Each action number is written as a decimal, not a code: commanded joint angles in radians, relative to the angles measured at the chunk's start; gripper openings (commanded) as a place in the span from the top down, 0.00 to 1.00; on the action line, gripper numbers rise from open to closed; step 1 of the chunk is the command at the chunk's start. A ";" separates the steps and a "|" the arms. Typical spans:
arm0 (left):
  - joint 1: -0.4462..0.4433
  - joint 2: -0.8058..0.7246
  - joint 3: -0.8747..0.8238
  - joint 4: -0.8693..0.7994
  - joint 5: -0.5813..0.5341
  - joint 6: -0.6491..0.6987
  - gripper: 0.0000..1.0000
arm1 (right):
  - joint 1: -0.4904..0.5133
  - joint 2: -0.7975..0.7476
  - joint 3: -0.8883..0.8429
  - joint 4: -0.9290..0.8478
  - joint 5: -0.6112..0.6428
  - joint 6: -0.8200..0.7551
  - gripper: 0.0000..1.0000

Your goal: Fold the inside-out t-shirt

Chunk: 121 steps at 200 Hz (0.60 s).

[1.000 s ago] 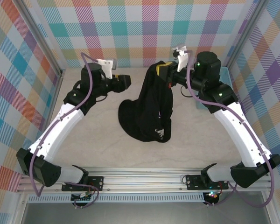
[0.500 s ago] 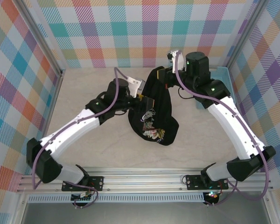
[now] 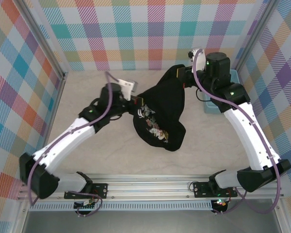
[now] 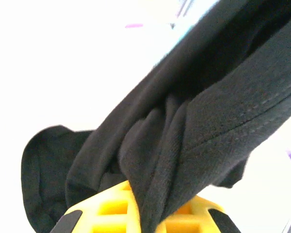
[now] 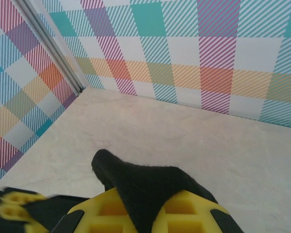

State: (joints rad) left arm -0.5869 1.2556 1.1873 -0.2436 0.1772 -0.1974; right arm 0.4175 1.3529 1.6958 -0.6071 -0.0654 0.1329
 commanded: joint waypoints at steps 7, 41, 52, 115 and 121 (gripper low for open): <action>0.073 -0.122 -0.051 0.141 0.058 -0.106 1.00 | -0.017 -0.054 0.068 0.123 0.019 -0.041 1.00; 0.077 -0.144 -0.044 0.163 0.096 -0.056 1.00 | -0.017 -0.062 0.036 0.207 -0.110 -0.024 1.00; 0.076 -0.137 -0.055 0.149 0.095 -0.045 1.00 | -0.017 -0.048 0.037 0.207 -0.140 -0.024 1.00; 0.076 -0.099 -0.181 0.078 0.149 -0.010 1.00 | -0.016 0.000 -0.023 0.181 -0.095 -0.010 1.00; 0.070 -0.087 -0.202 0.112 0.241 -0.011 1.00 | -0.016 -0.005 -0.047 0.168 -0.052 -0.015 1.00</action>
State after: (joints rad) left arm -0.5350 1.1549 1.0611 -0.1406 0.2611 -0.2359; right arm 0.4202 1.3678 1.6913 -0.4877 -0.2565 0.1265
